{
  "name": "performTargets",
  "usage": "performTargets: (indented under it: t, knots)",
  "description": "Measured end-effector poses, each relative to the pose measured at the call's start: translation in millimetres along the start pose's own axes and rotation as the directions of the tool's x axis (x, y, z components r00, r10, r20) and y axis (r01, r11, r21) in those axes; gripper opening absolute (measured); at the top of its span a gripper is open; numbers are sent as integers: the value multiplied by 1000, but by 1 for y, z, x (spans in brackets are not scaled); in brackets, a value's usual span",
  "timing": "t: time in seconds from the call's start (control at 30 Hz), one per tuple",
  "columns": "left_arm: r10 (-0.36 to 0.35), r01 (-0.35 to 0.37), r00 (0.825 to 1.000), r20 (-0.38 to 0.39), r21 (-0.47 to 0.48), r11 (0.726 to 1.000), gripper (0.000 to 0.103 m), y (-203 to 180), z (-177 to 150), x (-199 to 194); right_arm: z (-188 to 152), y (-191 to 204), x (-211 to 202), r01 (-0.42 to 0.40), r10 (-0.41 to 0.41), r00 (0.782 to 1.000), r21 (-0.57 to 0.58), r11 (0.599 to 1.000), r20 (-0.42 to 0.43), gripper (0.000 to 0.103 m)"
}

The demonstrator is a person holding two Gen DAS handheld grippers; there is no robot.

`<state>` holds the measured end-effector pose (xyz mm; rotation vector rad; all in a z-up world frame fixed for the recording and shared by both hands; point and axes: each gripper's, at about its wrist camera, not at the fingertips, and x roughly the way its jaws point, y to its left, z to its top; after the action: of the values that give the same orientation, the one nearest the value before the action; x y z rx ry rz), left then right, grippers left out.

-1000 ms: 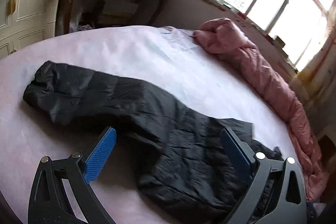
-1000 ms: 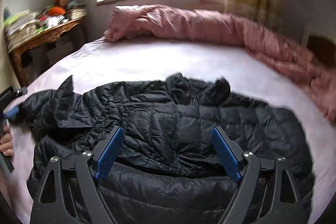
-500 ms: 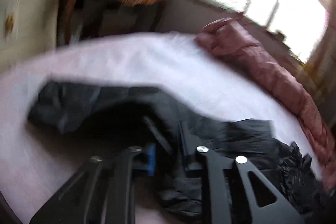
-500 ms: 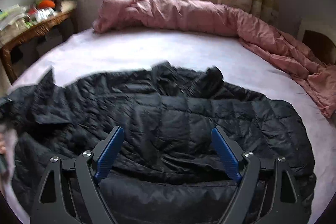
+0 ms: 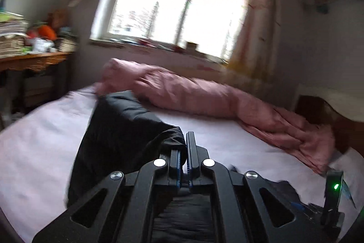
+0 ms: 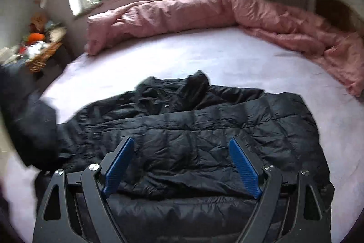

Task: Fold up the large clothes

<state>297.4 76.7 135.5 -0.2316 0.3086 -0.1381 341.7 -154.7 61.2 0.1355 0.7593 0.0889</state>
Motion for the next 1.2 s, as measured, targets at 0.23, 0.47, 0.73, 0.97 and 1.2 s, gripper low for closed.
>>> performTargets:
  t: [0.23,0.47,0.73,0.97,1.2]
  knots:
    - [-76,84,975,-207,30,996,4,-64,-82,71,13,-39,-25,92,-98,991,74,993,88,87]
    - [-47,101,944,-325,151,983,10,-58,-139,65,17,-55,-25,54,-63,995,101,993,83,87]
    - [-52,82,979,-196,147,986,63,-32,-119,-10,12,-31,-14,132,-134,988,31,991,81,87]
    - [215,-203,962,-170,84,976,65,43,-81,-15,1,18,-17,87,-68,986,-123,989,152,87]
    - [401,-445,777,-485,28,895,65,136,-111,45,-30,84,15,-40,79,993,-375,926,89,87]
